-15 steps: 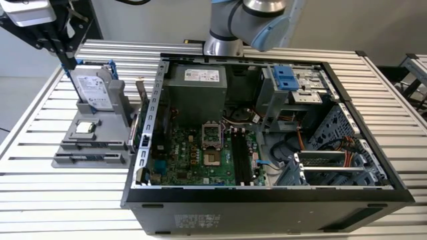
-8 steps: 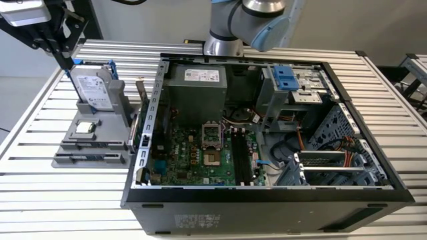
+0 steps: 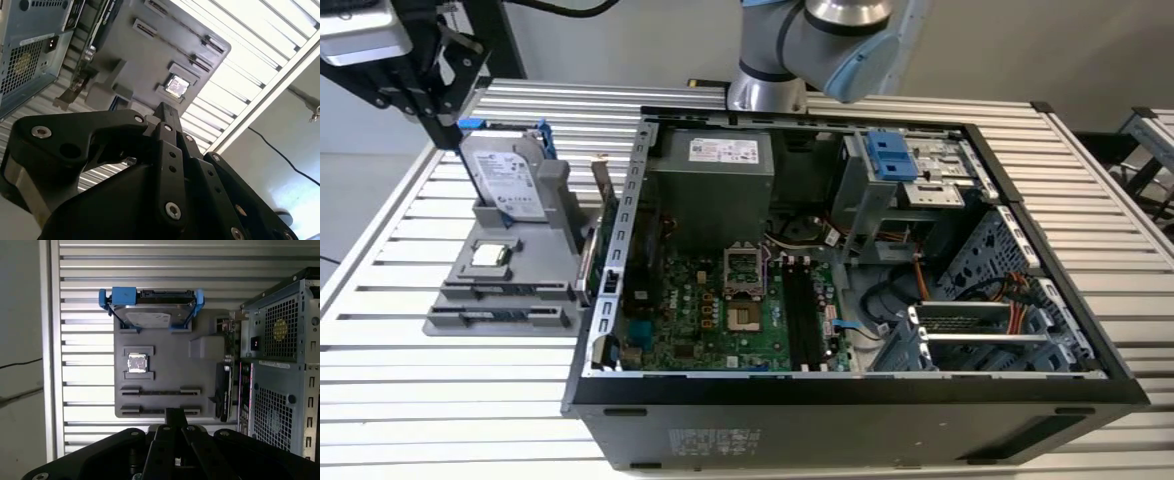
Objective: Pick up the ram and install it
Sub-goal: 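Reach for the ram, then pick up the ram and move it above insertion slot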
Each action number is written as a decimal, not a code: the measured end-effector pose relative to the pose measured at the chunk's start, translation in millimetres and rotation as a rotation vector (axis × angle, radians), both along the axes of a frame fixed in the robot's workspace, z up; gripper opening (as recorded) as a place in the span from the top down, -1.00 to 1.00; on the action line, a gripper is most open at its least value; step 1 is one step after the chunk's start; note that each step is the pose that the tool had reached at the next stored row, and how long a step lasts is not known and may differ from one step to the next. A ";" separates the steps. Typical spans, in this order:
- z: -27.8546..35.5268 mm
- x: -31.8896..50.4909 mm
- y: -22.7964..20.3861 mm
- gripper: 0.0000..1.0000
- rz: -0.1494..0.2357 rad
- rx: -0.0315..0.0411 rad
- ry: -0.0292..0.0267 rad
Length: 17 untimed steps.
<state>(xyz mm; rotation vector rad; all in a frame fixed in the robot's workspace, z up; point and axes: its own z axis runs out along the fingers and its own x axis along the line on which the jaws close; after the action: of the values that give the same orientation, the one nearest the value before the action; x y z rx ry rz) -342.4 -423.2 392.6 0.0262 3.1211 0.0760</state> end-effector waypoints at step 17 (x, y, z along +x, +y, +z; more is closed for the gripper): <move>-0.8 -0.7 -42.2 1.00 -0.017 0.0000 0.0106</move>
<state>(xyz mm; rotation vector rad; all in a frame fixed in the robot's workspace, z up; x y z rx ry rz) -343.1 -465.4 391.9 0.0532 3.1310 0.0759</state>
